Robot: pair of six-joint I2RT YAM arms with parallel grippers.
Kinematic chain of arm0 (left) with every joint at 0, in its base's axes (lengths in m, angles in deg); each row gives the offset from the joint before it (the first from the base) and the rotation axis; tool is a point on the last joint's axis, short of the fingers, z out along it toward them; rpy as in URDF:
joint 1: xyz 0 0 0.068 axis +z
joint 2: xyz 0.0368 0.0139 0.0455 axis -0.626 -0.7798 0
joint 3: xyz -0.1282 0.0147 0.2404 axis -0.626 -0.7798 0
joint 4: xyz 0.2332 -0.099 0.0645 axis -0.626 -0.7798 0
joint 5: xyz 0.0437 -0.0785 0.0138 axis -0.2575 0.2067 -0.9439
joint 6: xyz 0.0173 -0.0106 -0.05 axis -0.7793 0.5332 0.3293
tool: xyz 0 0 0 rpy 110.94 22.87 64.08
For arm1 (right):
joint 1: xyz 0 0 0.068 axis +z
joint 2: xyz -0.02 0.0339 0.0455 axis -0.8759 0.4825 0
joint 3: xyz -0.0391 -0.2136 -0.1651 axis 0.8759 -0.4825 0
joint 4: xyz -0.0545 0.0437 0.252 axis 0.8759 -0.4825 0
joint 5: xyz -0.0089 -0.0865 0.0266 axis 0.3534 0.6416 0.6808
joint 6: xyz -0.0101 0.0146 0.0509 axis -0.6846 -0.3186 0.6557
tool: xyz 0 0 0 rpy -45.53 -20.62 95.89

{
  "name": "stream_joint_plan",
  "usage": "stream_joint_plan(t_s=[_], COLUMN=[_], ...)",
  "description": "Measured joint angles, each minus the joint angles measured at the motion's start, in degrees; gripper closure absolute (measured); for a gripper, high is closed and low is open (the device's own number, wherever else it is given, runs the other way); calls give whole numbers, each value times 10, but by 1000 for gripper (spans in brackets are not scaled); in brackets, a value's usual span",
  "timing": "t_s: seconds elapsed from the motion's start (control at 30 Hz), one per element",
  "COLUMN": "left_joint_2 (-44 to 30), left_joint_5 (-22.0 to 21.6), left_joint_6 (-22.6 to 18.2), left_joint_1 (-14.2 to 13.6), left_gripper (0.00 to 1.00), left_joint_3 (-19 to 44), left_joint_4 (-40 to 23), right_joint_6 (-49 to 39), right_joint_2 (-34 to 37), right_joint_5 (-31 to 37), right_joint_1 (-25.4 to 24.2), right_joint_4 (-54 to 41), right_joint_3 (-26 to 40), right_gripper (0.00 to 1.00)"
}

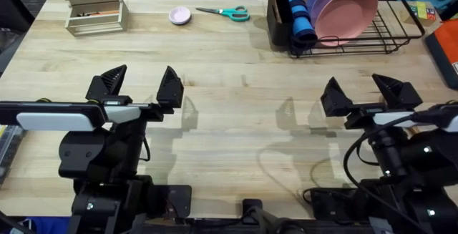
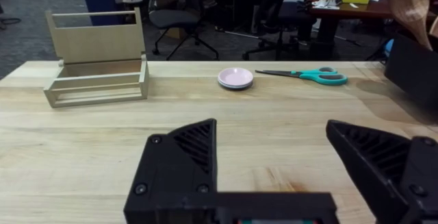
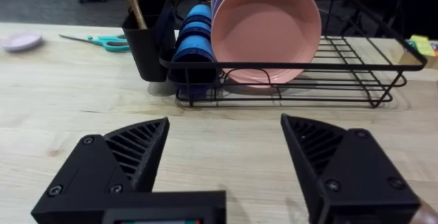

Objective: Pick up the spoon on the table one by one and put them onto the rack

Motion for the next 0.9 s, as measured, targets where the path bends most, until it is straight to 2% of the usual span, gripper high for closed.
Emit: stream_joint_plan(t_s=[0.7, 0.9], left_joint_2=[0, -4], left_joint_5=[0, 0], left_joint_6=[0, 0], left_joint_1=[0, 0], left_gripper=[7, 7], left_joint_3=[1, 50], left_joint_4=[0, -48], right_joint_6=[5, 13], right_joint_2=[0, 8], right_joint_5=[4, 5], right_joint_1=[0, 0], right_joint_4=[-8, -110], right_joint_3=[2, 64], right_gripper=[10, 10])
